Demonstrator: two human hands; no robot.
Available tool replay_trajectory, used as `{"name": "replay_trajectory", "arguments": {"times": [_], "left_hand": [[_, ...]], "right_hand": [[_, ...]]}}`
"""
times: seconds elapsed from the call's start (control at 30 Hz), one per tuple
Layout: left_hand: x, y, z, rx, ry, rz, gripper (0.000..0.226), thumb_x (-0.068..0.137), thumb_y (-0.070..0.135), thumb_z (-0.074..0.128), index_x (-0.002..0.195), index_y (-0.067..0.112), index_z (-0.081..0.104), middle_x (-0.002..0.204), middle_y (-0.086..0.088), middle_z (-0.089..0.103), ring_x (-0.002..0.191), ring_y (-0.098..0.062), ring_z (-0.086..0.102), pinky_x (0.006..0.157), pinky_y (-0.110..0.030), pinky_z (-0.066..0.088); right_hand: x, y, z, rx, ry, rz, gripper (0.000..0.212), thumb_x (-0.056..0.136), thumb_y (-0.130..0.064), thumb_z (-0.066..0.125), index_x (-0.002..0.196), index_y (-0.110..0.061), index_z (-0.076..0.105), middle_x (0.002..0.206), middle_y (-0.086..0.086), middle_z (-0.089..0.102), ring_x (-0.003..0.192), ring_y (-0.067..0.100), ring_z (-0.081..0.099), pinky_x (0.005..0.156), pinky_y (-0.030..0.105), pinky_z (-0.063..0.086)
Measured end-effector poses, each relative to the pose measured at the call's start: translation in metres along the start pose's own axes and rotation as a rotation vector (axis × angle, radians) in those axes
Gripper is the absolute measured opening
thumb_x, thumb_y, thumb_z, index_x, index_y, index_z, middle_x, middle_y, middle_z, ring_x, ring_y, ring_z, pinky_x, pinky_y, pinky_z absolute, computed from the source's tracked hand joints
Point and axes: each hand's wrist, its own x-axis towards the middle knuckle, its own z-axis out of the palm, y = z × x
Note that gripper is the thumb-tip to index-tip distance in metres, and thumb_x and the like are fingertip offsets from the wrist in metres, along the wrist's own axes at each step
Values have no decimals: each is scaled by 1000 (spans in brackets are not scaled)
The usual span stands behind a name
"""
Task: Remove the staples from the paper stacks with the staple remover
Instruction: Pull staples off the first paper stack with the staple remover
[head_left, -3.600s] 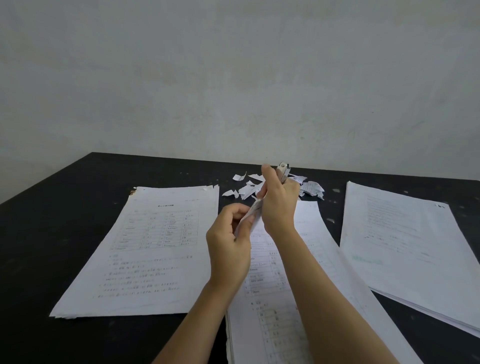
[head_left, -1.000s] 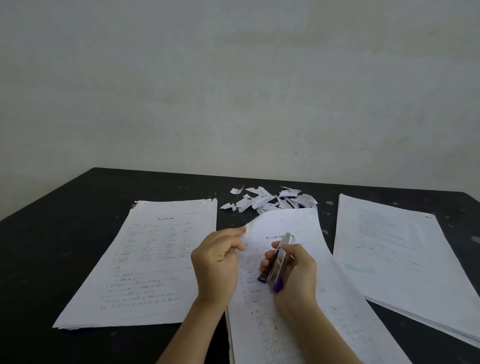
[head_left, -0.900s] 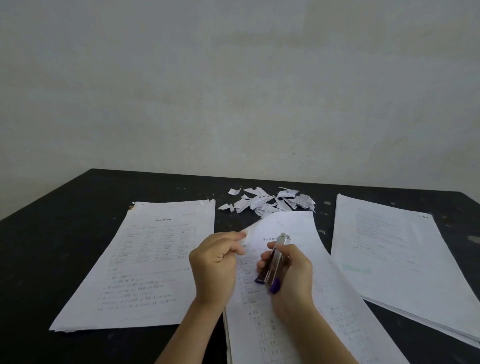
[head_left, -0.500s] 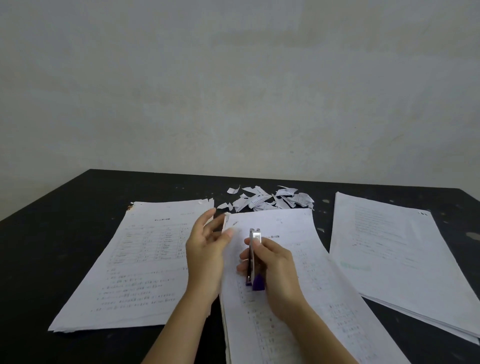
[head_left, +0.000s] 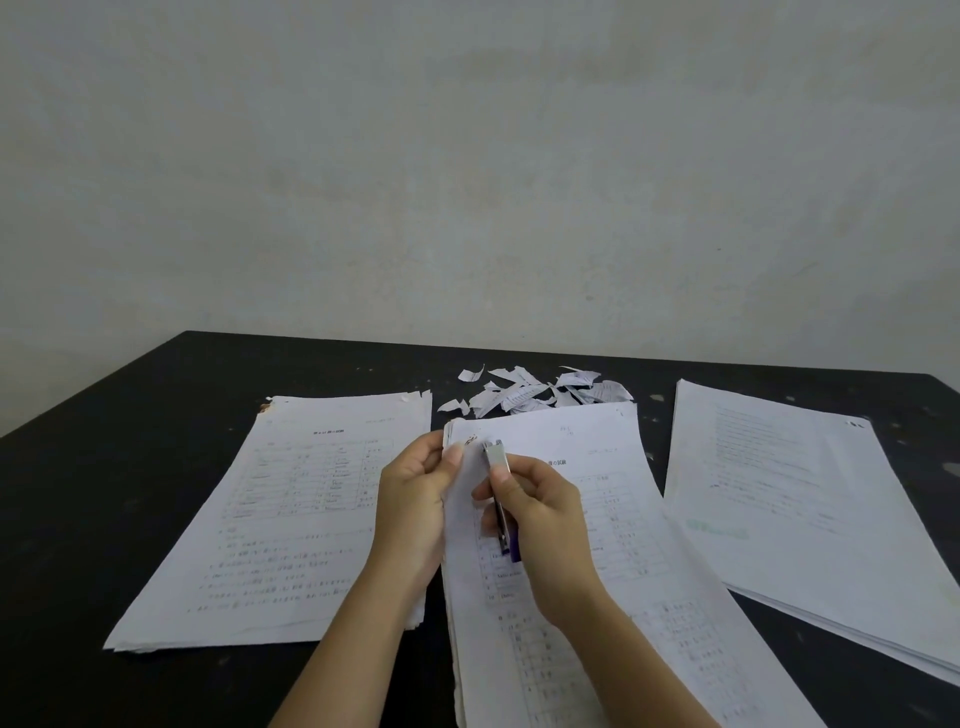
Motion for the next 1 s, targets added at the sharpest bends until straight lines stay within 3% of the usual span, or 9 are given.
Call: {"name": "replay_trajectory", "arguments": {"times": [0.2,0.33,0.43,0.57,0.67,0.77,0.83,0.93,1.0], "left_hand": [[-1,0,-1,35,-35,21,16,88,22,61,95,12,71,96,-11,72,87,-26,67,73,-38,56],[-3,2,0,30,-46,37,17,87,26,61,87,15,73,91,-11,72,83,-24,67,71,-34,55],[-4,4,-1,86,-62,85,10,79,16,69,85,16,76,88,-11,73,84,-24,67,78,-37,54],[-9,2,2,361,-158,353,21,74,-6,70,80,13,77,86,6,73,81,-8,67,73,-18,52],[-16,-1,7,646,-287,742,24,72,-13,66,80,7,77,89,5,70,86,-8,61,72,-17,51],[-23,-5,13,768,-338,983,26,65,-19,59,70,2,73,84,-1,69,83,-10,53,67,-19,47],[-27,-7,16,791,-308,1070,26,62,-21,57,62,2,70,79,-2,70,78,-11,52,64,-21,46],[-30,-7,19,762,-250,1085,26,56,-23,59,55,1,69,69,-2,69,74,-8,52,71,-2,34],[-30,-7,21,768,-230,1078,30,50,-28,60,53,1,68,65,-5,68,74,-7,51,74,1,31]], "right_hand": [[1,0,-1,11,-7,-4,16,93,-15,55,94,-2,63,73,8,67,54,12,55,54,21,49],[-1,-1,-3,53,27,4,21,92,-21,56,86,-1,61,67,9,63,51,14,52,50,25,44],[1,-6,-4,167,85,60,24,85,-29,63,76,-8,57,60,5,54,46,13,46,46,27,37],[7,-16,-14,197,236,169,43,69,-52,72,72,-10,64,53,2,55,41,13,44,45,26,37],[8,-19,-27,174,311,211,25,73,-23,74,61,-7,59,51,5,54,39,14,44,41,25,36],[8,-23,-43,286,287,228,18,69,7,59,57,-5,51,45,5,42,36,14,42,40,23,36],[9,-24,-53,386,208,243,19,63,10,55,56,-6,47,45,5,40,37,13,39,39,23,35],[8,-23,-60,458,130,278,19,51,3,56,55,-9,42,44,3,38,38,13,35,42,25,33],[9,-21,-60,467,127,291,19,49,1,54,53,-11,40,43,2,37,38,13,33,43,26,31]]}}
